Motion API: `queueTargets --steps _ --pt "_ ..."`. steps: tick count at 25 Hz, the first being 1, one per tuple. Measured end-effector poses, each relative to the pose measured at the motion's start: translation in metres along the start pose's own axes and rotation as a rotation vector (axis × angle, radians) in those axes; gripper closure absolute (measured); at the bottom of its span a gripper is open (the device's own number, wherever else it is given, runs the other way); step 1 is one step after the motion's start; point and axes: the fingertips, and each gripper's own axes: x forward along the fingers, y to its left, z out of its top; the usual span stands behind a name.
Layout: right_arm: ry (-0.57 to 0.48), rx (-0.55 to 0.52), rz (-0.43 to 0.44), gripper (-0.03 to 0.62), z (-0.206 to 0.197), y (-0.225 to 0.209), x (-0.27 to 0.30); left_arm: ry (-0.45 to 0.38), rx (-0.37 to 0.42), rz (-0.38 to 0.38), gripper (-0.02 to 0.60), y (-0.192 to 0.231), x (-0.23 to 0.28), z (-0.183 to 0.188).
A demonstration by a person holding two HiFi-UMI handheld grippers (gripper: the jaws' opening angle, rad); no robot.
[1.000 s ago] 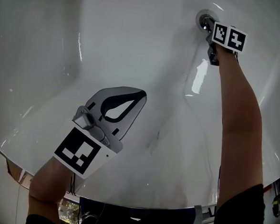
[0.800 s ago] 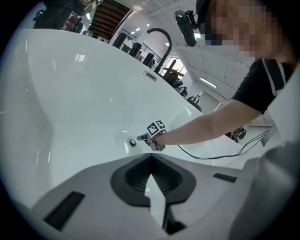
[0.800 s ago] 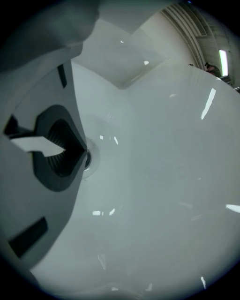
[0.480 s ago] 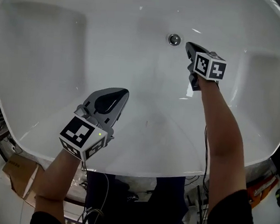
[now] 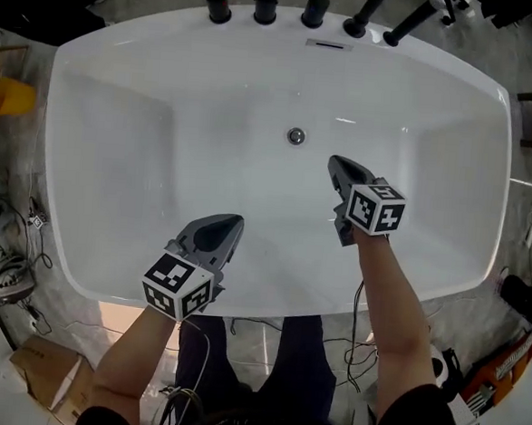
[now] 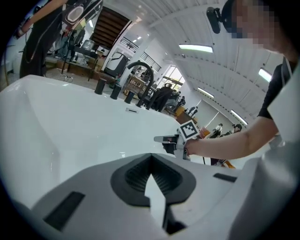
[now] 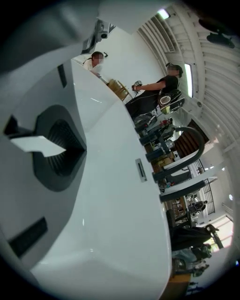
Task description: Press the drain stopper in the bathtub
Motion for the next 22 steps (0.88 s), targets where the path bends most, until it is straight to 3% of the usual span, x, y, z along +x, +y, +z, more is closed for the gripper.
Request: queueTargets --steps 8,22 --pt "-0.131 0.017 0.063 0.579 0.043 0.079 -0.107 -0.011 0.022 -0.016 0.578 -0.047 -0.043 0.039" --pt "-0.359 -0.131 0.132 0.579 0.118 0.208 -0.268 -0.134 0.136 -0.035 0.578 -0.133 -0.136 0.118"
